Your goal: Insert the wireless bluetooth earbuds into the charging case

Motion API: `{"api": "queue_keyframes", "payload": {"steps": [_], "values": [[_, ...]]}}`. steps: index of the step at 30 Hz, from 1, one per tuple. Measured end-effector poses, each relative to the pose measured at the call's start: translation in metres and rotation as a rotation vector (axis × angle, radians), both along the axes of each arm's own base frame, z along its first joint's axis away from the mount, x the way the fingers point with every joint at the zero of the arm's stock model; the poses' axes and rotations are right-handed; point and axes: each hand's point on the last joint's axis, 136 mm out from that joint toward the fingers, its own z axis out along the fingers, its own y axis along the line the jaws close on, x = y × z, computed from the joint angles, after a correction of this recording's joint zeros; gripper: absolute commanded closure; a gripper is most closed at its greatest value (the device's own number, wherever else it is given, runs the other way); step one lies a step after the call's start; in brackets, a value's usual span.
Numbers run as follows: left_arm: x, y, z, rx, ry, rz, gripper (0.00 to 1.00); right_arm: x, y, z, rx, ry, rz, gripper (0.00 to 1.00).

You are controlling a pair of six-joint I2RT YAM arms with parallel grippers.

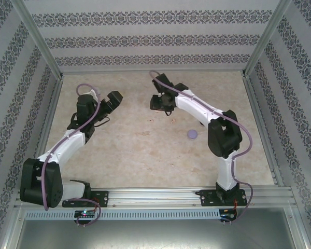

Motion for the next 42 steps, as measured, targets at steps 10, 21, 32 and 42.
{"api": "queue_keyframes", "payload": {"steps": [10,21,32,42], "values": [[0.004,-0.098,-0.033,0.028,-0.114,-0.266,0.0,0.013,-0.038,0.022,0.223,0.007,-0.297,0.64],[0.016,-0.161,-0.075,-0.017,-0.17,-0.396,0.17,0.003,-0.057,0.038,0.355,0.03,-0.57,0.65],[0.025,-0.191,-0.064,-0.117,-0.255,-0.45,0.34,0.001,-0.063,0.037,0.36,0.018,-0.683,0.66],[0.025,-0.222,-0.055,-0.158,-0.297,-0.498,0.42,0.0,-0.055,0.038,0.373,0.017,-0.676,0.67]]}}
